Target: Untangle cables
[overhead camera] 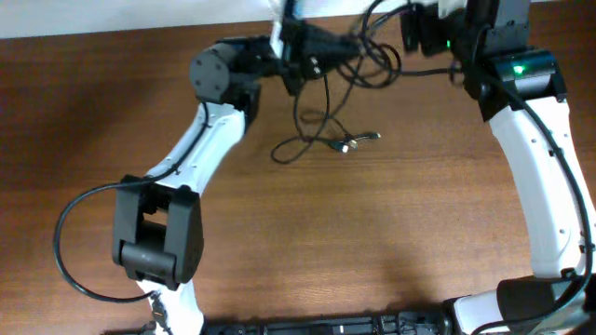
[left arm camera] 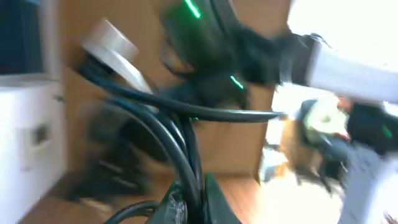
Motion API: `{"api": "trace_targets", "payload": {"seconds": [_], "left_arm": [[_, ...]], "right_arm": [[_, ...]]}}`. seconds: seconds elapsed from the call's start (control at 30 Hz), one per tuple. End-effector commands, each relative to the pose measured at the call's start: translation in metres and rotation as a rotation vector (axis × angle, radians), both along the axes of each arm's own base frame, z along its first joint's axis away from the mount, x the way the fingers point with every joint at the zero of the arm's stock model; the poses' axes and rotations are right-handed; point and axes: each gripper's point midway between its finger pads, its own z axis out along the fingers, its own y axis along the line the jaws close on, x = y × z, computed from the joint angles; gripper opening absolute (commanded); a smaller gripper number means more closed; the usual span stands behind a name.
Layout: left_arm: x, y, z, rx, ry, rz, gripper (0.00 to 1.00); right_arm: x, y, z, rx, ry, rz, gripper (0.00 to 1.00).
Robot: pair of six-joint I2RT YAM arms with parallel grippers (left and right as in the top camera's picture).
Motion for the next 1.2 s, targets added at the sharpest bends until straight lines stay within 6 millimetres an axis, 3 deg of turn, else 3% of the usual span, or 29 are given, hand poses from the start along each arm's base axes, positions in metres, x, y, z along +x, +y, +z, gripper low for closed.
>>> {"api": "trace_targets", "payload": {"seconds": [0.0,0.07,0.1,0.2,0.27,0.5,0.67,0.77,0.83,0.9,0.97,1.17], "left_arm": [[0.038,0.035,0.041,-0.172,0.12,0.164,0.0],[0.049,0.045,0.047,-0.215,0.169,0.204,0.0],[0.052,0.047,0.048,-0.224,0.189,0.21,0.0],[0.052,0.047,0.048,-0.224,0.19,0.21,0.0],[0.052,0.047,0.048,-0.226,0.19,0.212,0.0],[0.054,0.039,0.043,-0.204,0.236,0.201,0.0],[0.022,0.025,0.057,-0.247,0.17,0.11,0.0],[0.017,0.029,0.064,-0.276,0.162,0.095,0.0],[0.02,0.033,0.066,-0.289,0.175,0.104,0.0],[0.027,0.042,0.068,-0.307,0.177,0.131,0.0],[0.044,0.067,0.072,-0.345,0.177,0.201,0.0],[0.075,0.126,0.08,-0.413,0.167,0.351,0.0]], "right_arm": [[-0.017,0.019,-0.007,0.075,0.069,0.103,0.99],[-0.031,0.058,-0.007,0.213,0.107,0.292,0.99],[-0.034,0.068,-0.002,0.289,0.113,0.319,0.99],[-0.036,0.083,0.01,0.469,0.131,0.32,0.99],[-0.045,0.1,0.019,0.534,0.135,0.425,0.99],[-0.043,0.107,0.03,0.675,0.159,0.392,0.99],[-0.027,0.09,0.002,0.622,0.194,0.261,0.99],[-0.028,0.076,-0.031,0.573,0.292,0.145,0.99],[-0.036,0.05,-0.059,0.475,0.369,-0.005,0.99],[-0.045,0.029,-0.074,0.39,0.412,-0.117,0.99],[-0.061,0.003,-0.09,0.282,0.472,-0.232,0.99],[-0.066,-0.003,-0.094,0.248,0.492,-0.255,0.99]]}}
